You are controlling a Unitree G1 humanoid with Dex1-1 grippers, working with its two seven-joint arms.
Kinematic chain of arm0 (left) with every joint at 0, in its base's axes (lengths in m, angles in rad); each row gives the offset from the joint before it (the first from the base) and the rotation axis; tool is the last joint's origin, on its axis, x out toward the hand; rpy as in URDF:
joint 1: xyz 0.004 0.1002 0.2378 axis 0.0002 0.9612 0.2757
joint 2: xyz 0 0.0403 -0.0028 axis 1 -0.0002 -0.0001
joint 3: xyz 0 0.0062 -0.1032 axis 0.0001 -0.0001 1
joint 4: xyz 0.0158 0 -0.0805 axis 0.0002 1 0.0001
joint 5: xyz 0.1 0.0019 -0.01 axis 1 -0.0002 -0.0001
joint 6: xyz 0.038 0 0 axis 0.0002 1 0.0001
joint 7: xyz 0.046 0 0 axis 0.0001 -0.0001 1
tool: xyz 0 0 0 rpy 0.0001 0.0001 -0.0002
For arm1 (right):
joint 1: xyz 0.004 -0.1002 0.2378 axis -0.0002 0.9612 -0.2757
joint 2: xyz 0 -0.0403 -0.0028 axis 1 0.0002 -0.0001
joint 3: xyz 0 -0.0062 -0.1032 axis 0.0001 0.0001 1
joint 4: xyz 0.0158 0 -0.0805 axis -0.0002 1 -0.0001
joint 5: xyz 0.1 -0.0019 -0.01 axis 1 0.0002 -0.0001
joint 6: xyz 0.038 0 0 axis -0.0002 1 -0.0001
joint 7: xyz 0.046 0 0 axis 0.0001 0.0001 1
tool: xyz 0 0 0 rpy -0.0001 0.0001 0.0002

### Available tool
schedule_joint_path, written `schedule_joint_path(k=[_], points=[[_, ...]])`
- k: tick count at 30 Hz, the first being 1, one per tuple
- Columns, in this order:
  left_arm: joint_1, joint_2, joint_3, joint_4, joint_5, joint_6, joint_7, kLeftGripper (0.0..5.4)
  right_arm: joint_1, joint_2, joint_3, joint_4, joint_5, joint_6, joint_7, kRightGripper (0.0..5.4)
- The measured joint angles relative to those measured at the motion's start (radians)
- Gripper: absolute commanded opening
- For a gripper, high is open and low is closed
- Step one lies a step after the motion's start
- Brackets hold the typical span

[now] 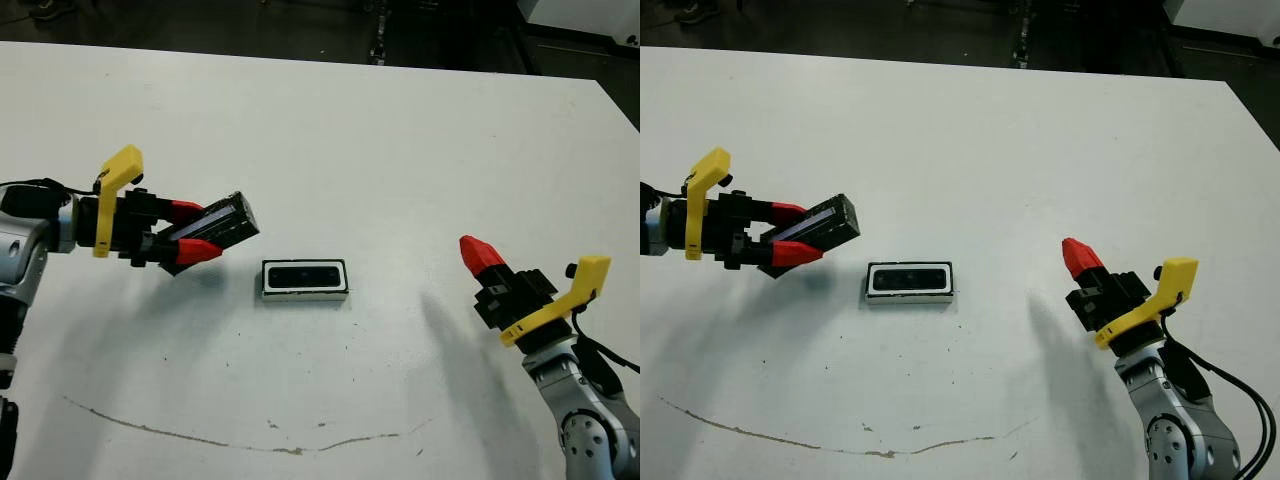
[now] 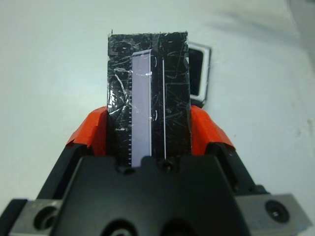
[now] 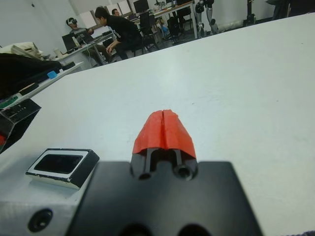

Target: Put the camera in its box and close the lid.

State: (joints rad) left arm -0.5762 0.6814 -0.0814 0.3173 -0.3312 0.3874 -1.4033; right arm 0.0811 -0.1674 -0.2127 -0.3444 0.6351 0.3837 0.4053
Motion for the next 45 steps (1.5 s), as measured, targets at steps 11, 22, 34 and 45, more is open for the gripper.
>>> schedule_joint_path(k=[11,22,34,45], points=[[-0.01,-0.062,-0.04,-0.013,-0.006,0.0,0.001,3.16,0.001,0.0,0.002,-0.008,-0.001,0.001,-0.004,0.0],[-0.01,-0.103,-0.083,0.006,0.01,-0.055,0.006,3.16,0.0,-0.007,0.002,-0.012,0.0,0.001,-0.001,0.0],[-0.01,-0.147,-0.137,0.036,0.028,-0.054,0.008,3.16,0.0,-0.019,0.003,-0.012,0.0,0.001,0.0,0.0],[-0.02,-0.178,-0.157,0.076,0.048,-0.107,-0.004,3.16,0.0,-0.021,0.007,-0.011,0.0,0.001,0.0,0.0]])
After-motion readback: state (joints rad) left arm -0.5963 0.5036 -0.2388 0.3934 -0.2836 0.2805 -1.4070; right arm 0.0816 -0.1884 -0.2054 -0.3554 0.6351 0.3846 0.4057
